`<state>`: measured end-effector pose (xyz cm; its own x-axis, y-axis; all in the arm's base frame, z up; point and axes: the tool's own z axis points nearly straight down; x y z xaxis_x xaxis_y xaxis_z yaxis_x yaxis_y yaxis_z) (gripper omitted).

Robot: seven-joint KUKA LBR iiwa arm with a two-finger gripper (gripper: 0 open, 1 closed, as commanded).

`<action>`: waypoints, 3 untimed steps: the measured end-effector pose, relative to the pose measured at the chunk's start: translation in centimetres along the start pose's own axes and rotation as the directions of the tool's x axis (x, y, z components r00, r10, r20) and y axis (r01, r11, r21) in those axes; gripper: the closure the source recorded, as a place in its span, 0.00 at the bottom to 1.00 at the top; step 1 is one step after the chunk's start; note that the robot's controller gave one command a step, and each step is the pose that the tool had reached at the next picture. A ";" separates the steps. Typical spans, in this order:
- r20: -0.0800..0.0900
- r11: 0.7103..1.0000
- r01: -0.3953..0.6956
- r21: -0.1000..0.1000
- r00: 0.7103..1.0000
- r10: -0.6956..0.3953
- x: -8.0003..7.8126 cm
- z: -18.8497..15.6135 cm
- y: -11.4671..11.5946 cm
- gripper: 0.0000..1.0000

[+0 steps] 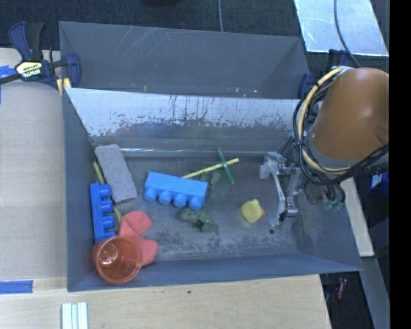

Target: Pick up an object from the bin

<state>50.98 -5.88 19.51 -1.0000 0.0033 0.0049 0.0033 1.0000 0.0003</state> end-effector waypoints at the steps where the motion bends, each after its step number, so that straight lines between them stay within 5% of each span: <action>1: 0.009 1.000 0.003 0.001 1.000 -0.003 -0.2 -0.4 0.0 0.00; 2: 0.012 0.991 0.132 0.003 0.991 -0.132 -2.6 5.0 0.9 0.00; 3: 0.013 0.971 0.239 0.006 0.971 -0.239 -2.1 7.7 5.5 0.00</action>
Offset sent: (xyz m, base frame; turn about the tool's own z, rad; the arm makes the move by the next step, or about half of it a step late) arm 0.0377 0.0149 -0.0842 -0.2072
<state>53.02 -0.43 11.76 -0.9717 -0.2360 -0.0088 -0.2360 0.9717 -0.0042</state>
